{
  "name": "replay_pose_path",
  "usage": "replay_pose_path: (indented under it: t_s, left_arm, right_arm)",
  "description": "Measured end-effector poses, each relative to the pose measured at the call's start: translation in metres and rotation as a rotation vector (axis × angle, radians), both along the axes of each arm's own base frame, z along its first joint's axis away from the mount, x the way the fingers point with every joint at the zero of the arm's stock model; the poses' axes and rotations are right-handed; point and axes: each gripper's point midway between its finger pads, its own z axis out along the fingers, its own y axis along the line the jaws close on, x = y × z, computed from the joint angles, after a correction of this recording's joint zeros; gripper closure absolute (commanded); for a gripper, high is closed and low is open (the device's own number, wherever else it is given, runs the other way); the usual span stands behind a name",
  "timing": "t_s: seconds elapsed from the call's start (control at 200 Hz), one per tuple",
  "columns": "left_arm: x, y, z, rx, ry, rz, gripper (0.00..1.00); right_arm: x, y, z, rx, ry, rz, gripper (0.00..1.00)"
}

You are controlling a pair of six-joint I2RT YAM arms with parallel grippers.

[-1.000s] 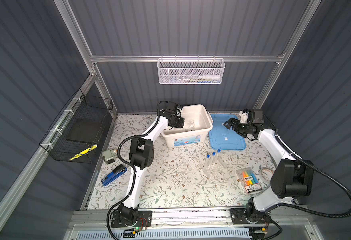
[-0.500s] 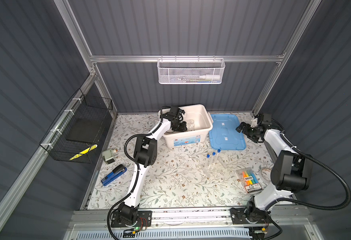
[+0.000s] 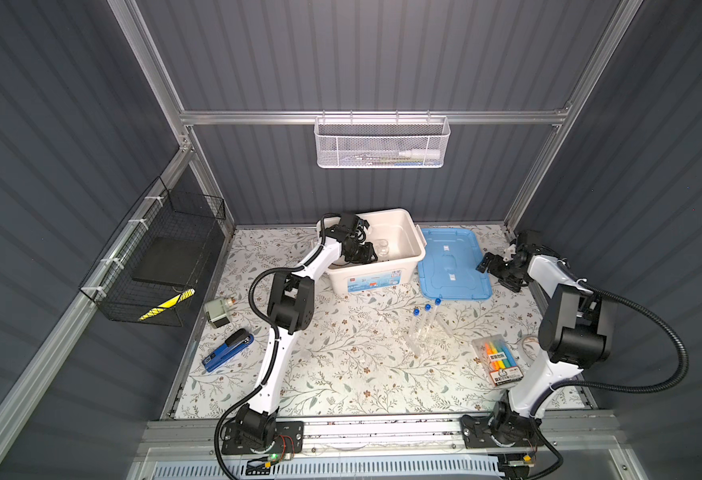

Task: Organize the chemistry lab equipment

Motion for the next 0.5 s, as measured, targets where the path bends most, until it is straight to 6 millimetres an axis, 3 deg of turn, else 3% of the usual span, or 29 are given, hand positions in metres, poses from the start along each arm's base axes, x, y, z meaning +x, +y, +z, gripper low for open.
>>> replay_pose_path:
  t_s: [0.12,0.3,0.38,0.5]
  left_arm:
    - [0.002,-0.001,0.001,-0.012,0.001,0.013,0.43]
    - [0.003,0.001,-0.005,-0.006,0.004,0.027,0.36]
    - [0.002,0.002,-0.006,0.000,0.005,0.034,0.28]
    - [0.003,0.004,0.005,0.000,-0.016,0.041,0.23]
  right_arm:
    - [0.006,-0.006,-0.003,-0.007,0.005,0.006,0.04]
    - [0.009,-0.009,-0.007,-0.018,0.016,0.031,0.13]
    - [0.014,-0.012,-0.009,-0.023,0.018,0.041,0.20]
    - [0.021,-0.013,-0.014,-0.031,0.026,0.067,0.25]
